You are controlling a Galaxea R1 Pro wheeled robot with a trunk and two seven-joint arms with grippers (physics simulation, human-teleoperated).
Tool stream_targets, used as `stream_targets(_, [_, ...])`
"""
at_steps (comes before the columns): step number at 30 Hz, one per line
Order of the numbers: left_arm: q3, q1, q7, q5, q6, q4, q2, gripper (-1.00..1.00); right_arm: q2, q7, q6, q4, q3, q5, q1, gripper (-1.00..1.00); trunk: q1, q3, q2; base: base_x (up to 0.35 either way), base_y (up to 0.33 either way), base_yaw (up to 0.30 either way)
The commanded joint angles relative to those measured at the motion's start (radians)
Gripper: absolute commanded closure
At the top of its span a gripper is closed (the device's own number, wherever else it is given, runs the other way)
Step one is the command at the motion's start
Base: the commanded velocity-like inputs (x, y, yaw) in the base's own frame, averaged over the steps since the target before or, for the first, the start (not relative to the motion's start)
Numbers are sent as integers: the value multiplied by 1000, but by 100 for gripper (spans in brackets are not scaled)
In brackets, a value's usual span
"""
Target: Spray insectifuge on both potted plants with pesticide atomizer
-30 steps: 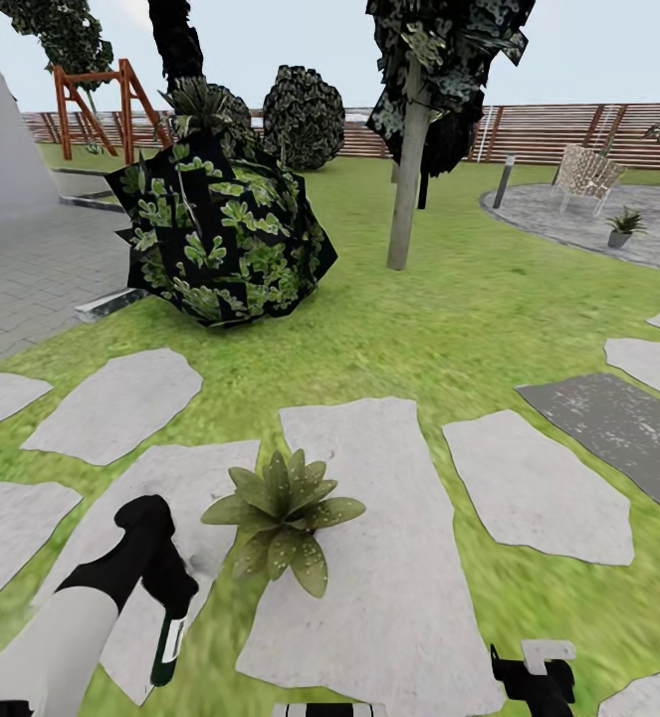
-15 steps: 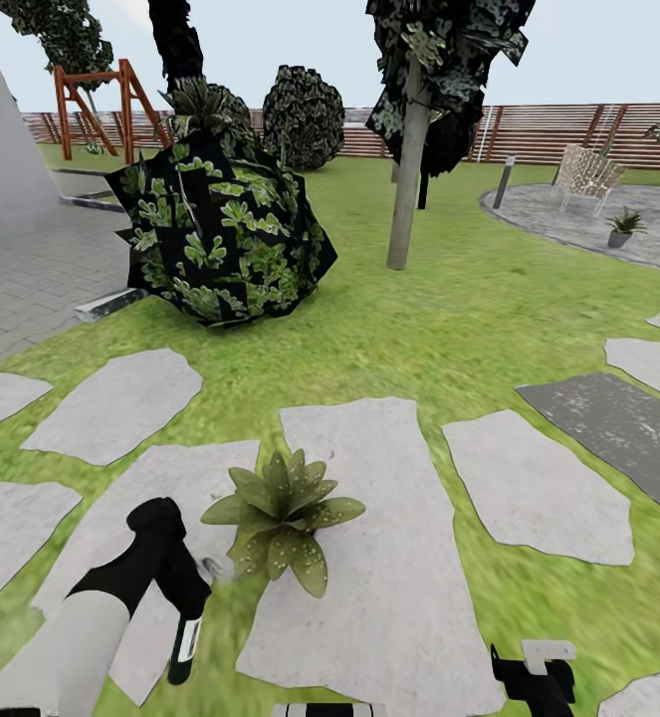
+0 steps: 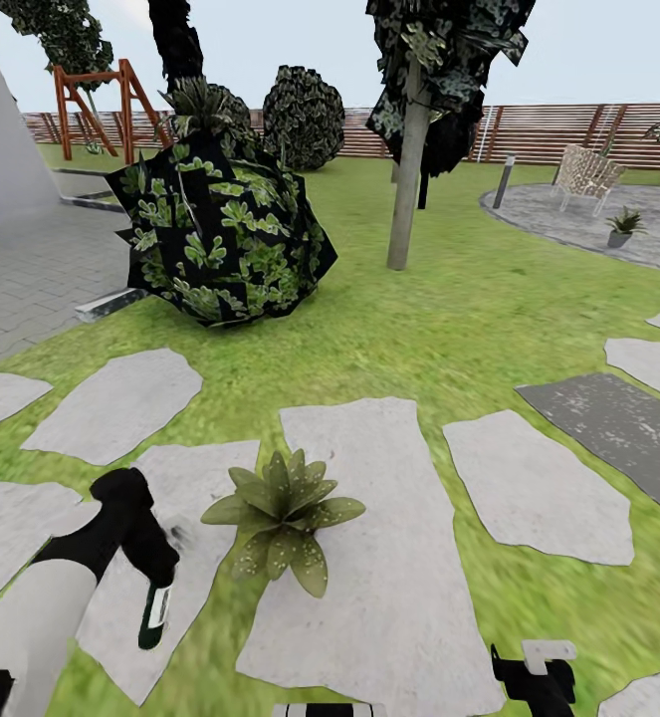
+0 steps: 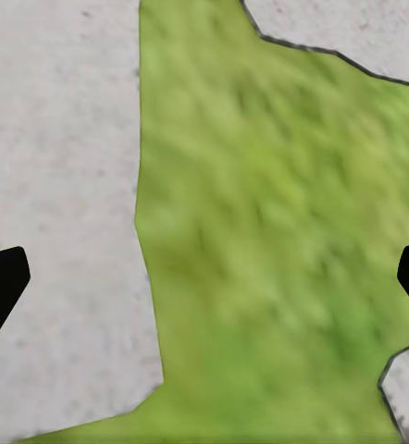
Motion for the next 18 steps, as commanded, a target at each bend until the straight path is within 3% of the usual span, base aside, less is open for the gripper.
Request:
stream_targets(1, [3, -47, -10, -54, 10, -2, 23, 100, 0, -6, -3, 2, -5, 11, -1, -100, 0, -1, 0, 0, 0, 0])
stream_targets(3, [3, -89, -10, -129, 9, -1, 34, 100, 0, -6, -3, 2, -5, 11, -1, -100, 0, -1, 0, 0, 0, 0])
stream_targets(5, [4, -138, -10, -204, 8, 10, 27, 100, 0, -6, -3, 2, -5, 11, -1, -100, 0, -1, 0, 0, 0, 0])
stream_targets(11, [6, -146, -10, -215, 12, 11, 17, 100, 1, -6, -3, 0, -5, 9, -1, -100, 0, -1, 0, -51, 24, -27])
stream_targets(18, [6, -139, -10, -216, 9, 2, 10, 100, 2, -4, -3, 0, -5, 9, -1, -100, 0, -1, 0, -206, 224, -260])
